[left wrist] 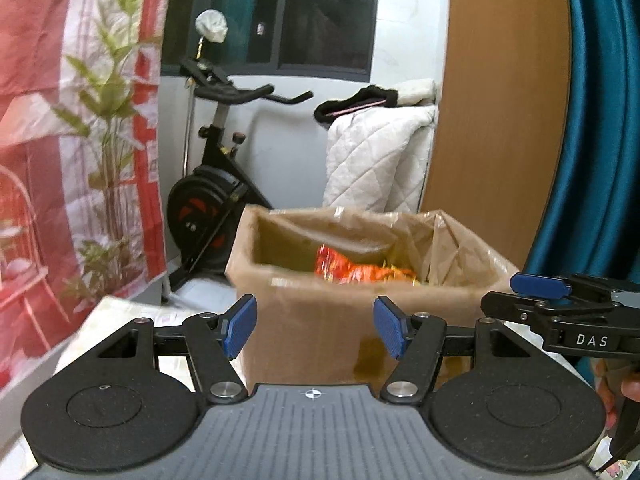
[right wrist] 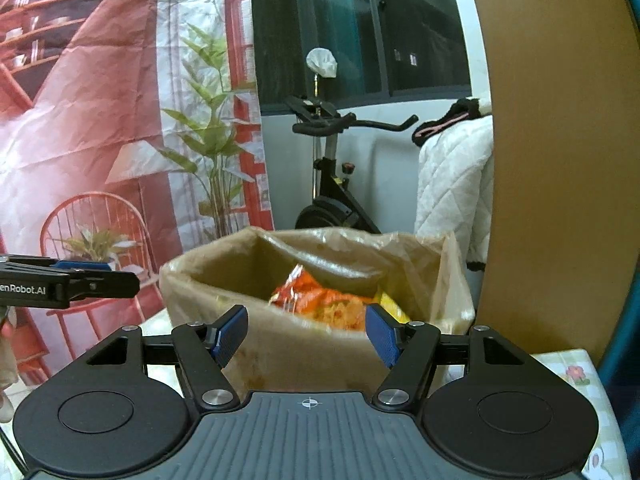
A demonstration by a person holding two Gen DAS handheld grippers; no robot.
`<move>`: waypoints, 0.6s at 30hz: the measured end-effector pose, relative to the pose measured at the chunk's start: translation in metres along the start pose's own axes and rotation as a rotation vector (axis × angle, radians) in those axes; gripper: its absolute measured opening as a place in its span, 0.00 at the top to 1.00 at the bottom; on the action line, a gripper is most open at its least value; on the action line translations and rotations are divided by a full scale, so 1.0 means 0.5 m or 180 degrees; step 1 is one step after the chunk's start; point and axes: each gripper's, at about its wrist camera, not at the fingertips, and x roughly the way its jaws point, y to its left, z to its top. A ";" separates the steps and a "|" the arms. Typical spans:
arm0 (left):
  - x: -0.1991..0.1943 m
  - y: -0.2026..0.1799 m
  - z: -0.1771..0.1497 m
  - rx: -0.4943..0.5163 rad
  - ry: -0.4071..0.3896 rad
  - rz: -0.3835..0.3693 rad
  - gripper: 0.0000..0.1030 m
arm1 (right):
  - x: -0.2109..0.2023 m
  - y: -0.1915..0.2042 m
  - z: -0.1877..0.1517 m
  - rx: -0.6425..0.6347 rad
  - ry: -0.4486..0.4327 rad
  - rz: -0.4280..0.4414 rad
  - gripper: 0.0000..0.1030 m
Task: Organize snacks
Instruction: 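Move both tools back down to the snack pile beside the box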
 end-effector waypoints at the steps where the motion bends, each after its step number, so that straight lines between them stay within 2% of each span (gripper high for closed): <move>1: -0.004 0.002 -0.009 -0.0020 0.0021 0.0001 0.35 | -0.004 0.002 -0.010 -0.0002 0.0021 0.0000 0.40; 7: -0.013 0.007 -0.061 -0.0061 0.0156 0.0042 0.35 | -0.012 0.008 -0.075 0.0021 0.0225 -0.0020 0.40; 18: 0.002 0.032 -0.162 -0.0281 0.0572 -0.0069 0.36 | -0.010 0.020 -0.199 0.0073 0.0673 -0.0068 0.40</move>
